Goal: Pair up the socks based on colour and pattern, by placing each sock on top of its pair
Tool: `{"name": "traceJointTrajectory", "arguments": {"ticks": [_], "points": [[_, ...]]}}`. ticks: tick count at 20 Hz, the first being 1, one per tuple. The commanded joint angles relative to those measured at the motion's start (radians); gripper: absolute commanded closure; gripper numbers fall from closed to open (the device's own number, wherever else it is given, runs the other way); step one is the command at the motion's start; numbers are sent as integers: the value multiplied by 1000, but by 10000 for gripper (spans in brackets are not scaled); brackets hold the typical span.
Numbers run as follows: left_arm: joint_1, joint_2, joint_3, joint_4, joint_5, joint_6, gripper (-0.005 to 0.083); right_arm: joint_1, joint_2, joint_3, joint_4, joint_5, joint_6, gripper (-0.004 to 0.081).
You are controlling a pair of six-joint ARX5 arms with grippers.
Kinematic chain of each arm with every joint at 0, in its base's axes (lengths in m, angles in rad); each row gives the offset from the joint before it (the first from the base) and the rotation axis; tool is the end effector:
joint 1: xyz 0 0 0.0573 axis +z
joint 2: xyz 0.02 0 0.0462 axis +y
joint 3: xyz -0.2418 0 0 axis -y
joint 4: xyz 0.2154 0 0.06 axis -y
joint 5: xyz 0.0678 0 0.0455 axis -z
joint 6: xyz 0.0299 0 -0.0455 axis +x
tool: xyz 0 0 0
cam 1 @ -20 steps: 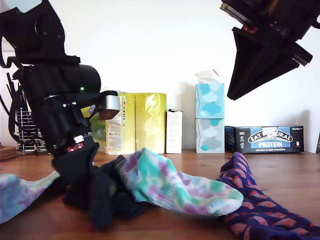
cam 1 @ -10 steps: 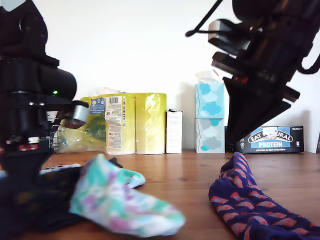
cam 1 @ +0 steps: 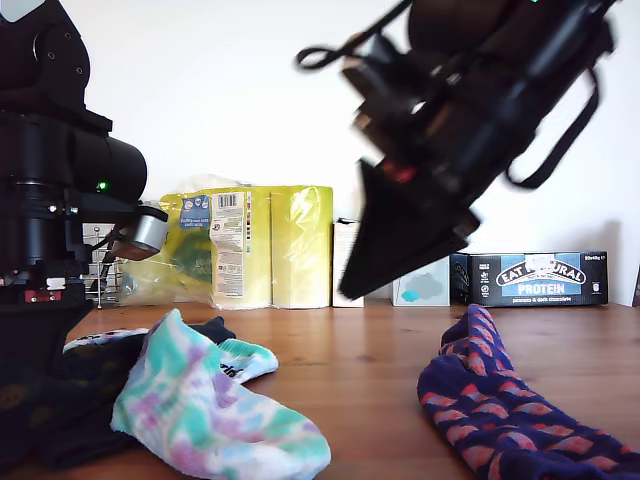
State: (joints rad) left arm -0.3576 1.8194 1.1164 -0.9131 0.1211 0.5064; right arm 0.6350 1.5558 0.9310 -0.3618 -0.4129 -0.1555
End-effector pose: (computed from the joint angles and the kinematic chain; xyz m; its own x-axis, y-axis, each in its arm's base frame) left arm 0.2593 -0.1008 0.1470 -0.0844 -0.0974 -0.9917 0.7533 0.6453 -0.1275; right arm 0.2172 0.1750 0.1885 0.1687 0.6227 -0.7641 -0.8168 0.5222 0.2453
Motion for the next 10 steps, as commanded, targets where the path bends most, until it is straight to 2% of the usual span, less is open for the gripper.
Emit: {"name": "traceJointTrajectory", "arguments": {"ticks": [1, 3, 4, 6, 7, 9, 10], "points": [[-5, 5, -26, 20, 12, -3, 793, 16, 40, -16, 50, -8, -3, 782], [-5, 1, -25, 16, 41, -2, 793, 33, 76, -16, 55, -21, -2, 769], [-7, -5, -22, 16, 61, -2, 793, 35, 84, -16, 45, -54, -3, 721], [-7, -38, -14, 17, 92, -2, 792, 43, 84, -16, 12, -138, -2, 528], [-7, -59, -10, 15, 92, -2, 788, 44, 84, -15, -12, -168, -2, 479], [-7, -111, -3, 12, 97, -6, 758, 44, 84, -14, -94, -186, -3, 469], [-7, -139, -3, 12, 99, -12, 707, 46, 84, -14, -129, -187, -3, 459]]}}
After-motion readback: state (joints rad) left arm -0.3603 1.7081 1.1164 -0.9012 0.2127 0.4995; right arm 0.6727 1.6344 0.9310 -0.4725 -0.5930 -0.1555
